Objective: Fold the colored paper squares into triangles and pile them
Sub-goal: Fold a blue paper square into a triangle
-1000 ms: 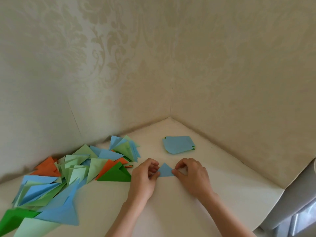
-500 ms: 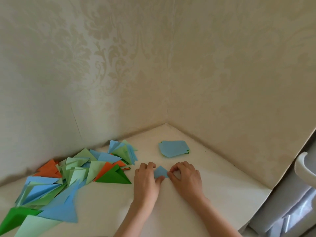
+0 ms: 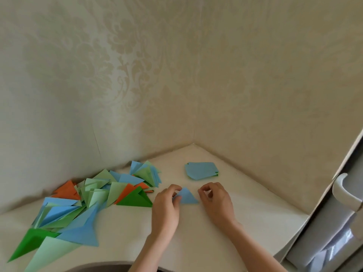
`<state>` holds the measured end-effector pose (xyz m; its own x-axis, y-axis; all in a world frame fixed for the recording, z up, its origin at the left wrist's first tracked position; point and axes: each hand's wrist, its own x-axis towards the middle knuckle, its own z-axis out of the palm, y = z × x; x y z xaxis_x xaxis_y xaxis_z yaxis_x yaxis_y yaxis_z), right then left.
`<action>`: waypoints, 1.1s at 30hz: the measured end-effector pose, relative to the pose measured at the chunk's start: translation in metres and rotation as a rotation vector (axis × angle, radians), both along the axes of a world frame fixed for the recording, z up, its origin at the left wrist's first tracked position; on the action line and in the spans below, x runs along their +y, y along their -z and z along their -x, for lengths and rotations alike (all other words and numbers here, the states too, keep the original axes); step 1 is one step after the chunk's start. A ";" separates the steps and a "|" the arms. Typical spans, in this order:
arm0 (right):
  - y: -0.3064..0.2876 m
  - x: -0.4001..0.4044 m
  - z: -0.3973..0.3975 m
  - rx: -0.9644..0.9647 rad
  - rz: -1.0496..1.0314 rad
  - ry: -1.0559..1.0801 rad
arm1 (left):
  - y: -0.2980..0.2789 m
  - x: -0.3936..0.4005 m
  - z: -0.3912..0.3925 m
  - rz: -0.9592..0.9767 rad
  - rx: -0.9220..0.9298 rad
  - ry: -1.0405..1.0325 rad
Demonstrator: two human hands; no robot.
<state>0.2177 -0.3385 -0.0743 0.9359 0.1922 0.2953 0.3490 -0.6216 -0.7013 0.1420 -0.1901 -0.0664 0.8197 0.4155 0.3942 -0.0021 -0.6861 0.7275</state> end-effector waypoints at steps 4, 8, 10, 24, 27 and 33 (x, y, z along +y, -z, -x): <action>-0.002 0.008 -0.014 -0.114 0.146 0.028 | -0.009 0.038 0.030 0.043 -0.071 -0.011; -0.011 0.028 -0.030 -0.147 0.251 0.050 | -0.009 0.071 0.053 0.078 -0.072 -0.043; -0.012 0.038 -0.037 -0.155 0.281 0.065 | -0.006 0.081 0.060 0.098 -0.041 -0.061; -0.005 0.046 -0.050 -0.269 0.171 0.130 | 0.008 0.110 0.045 -0.135 -0.002 -0.196; -0.014 0.032 -0.045 -0.369 0.140 0.117 | 0.003 0.099 0.041 -0.155 -0.096 -0.178; -0.018 0.008 -0.015 -0.489 0.164 0.041 | -0.003 0.046 0.018 -0.080 -0.194 0.011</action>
<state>0.2326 -0.3305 -0.0566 0.7037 0.2393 0.6690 0.5849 -0.7297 -0.3542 0.1241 -0.1441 -0.0635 0.7296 0.3681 0.5763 -0.1445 -0.7408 0.6560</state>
